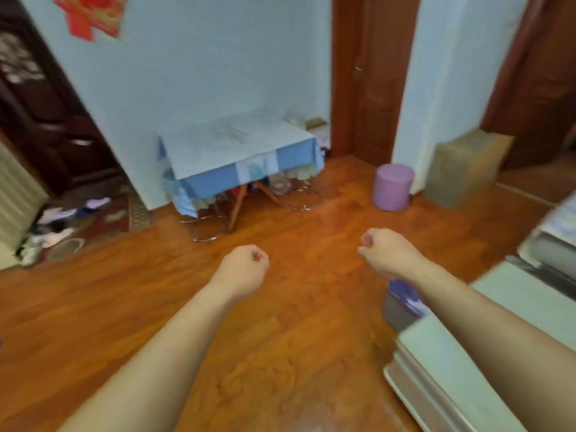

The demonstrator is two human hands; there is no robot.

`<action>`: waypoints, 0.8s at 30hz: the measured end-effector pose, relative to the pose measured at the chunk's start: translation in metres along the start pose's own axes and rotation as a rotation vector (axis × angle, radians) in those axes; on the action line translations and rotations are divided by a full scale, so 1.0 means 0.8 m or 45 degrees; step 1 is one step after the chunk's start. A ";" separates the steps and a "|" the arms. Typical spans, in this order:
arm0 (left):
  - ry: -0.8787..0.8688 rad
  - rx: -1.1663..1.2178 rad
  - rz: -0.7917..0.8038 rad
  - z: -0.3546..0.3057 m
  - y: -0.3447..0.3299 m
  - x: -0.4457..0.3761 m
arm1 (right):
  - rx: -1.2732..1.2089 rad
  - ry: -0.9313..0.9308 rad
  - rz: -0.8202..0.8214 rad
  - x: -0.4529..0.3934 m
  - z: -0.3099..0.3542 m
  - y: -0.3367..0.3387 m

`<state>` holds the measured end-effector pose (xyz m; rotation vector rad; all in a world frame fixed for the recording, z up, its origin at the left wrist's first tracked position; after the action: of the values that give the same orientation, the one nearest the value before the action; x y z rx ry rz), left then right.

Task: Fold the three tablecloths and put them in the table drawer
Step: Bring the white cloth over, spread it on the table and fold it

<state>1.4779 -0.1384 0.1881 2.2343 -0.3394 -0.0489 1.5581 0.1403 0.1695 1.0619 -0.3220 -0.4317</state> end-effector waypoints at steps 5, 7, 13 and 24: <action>0.008 -0.027 -0.172 0.048 0.124 -0.103 | 0.139 0.294 0.030 -0.108 0.194 -0.005; 0.013 -0.036 -0.203 0.062 0.150 -0.153 | 0.186 0.369 0.061 -0.159 0.259 -0.022; 0.119 -0.047 -0.260 0.120 0.223 -0.296 | 0.162 0.482 0.168 -0.304 0.441 -0.088; 0.336 0.147 -0.384 0.282 0.366 -0.518 | 0.169 0.630 0.250 -0.511 0.654 -0.209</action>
<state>0.9787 -0.3766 0.2360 2.3533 0.1421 0.1073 0.9331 -0.1309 0.2388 1.2148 -0.0116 0.0357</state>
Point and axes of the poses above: each hand's wrist, its own x-axis away from the middle knuckle, its own y-axis out of the back of the hand, z = x × y, the point moved 5 cm from there along -x, towards the middle knuckle, and after that the axes turned 6 degrees about -z, right-handed, at the moved point
